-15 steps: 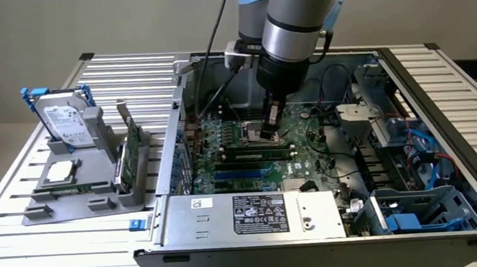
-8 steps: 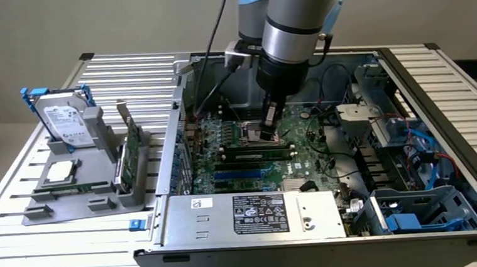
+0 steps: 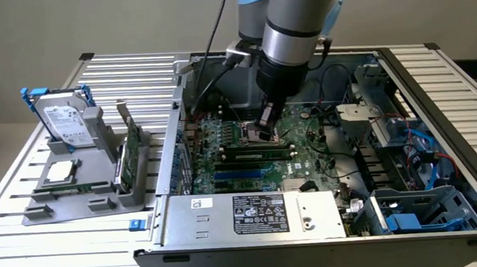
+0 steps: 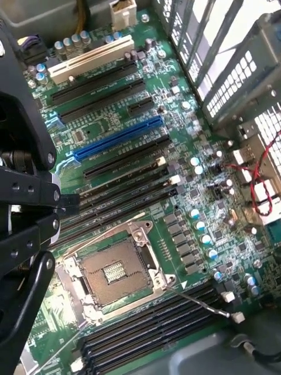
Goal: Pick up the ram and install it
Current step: 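Press down the ram until it locks into place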
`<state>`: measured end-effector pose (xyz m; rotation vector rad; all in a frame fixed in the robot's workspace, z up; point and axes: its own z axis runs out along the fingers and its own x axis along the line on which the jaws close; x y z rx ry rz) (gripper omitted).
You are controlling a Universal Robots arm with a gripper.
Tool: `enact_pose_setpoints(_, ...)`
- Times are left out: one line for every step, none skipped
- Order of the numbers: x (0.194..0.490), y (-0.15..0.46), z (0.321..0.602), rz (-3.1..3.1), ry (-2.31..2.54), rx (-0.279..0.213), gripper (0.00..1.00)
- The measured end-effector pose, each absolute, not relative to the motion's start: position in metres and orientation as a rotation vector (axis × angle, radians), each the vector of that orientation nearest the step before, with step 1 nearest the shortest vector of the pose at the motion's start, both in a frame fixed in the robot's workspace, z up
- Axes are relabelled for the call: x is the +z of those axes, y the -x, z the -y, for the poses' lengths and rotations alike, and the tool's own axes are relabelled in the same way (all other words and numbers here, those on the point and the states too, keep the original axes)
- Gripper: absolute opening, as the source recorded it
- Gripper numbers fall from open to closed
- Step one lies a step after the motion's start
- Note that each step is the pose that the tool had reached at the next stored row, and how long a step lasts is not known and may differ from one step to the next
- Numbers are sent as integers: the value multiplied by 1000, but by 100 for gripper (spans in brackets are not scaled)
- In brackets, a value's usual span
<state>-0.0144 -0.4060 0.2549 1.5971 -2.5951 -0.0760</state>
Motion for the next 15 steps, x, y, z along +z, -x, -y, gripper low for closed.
enact_pose_setpoints(255, 14, 406, 2611, -1572, -77, 11)
enact_pose_setpoints(254, 14, 406, 2625, -1548, -79, 11)
enact_pose_setpoints(254, 14, 406, 2640, -1525, -80, 11)
enact_pose_setpoints(254, 14, 406, 2654, -1501, -81, 11)
enact_pose_setpoints(253, 14, 406, 2667, -1478, -82, 11)
enact_pose_setpoints(253, 14, 406, 2681, -1454, -84, 11)
enact_pose_setpoints(253, 14, 406, 2695, -1428, -85, 11)
enact_pose_setpoints(252, 14, 406, 2708, -1404, -86, 11)
enact_pose_setpoints(252, 14, 406, 2721, -1380, -88, 11)
enact_pose_setpoints(252, 14, 406, 2734, -1356, -89, 11)
enact_pose_setpoints(252, 14, 406, 2747, -1331, -90, 11)
enact_pose_setpoints(251, 14, 406, 2759, -1307, -91, 11)
enact_pose_setpoints(251, 14, 406, 2772, -1281, -93, 11)
enact_pose_setpoints(251, 14, 406, 2784, -1256, -94, 11)
enact_pose_setpoints(250, 14, 406, 2796, -1230, -95, 11)
